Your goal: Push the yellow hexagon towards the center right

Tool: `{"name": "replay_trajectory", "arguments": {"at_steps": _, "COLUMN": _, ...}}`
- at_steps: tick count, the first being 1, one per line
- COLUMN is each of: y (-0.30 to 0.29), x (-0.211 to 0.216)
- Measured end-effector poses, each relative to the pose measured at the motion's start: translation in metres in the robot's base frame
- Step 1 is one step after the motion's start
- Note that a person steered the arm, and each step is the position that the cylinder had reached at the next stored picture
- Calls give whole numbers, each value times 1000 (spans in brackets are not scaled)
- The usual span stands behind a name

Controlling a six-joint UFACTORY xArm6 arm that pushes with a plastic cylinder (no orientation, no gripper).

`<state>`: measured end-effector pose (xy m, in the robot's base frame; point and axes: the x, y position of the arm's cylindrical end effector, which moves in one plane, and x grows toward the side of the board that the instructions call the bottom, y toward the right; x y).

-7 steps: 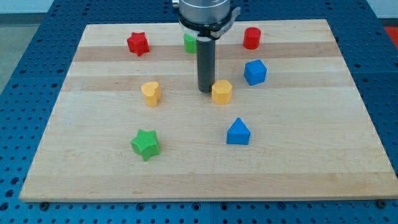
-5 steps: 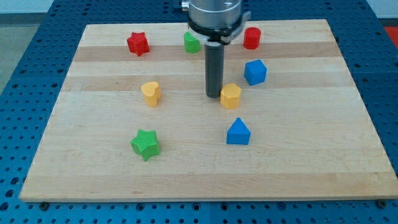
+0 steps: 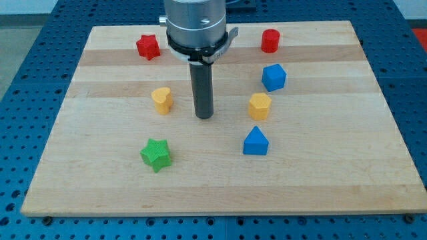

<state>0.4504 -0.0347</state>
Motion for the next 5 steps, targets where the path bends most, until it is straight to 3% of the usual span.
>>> {"name": "replay_trajectory", "arguments": {"at_steps": 2, "y": -47, "x": 8}}
{"name": "replay_trajectory", "arguments": {"at_steps": 4, "y": -136, "x": 8}}
{"name": "replay_trajectory", "arguments": {"at_steps": 5, "y": -134, "x": 3}}
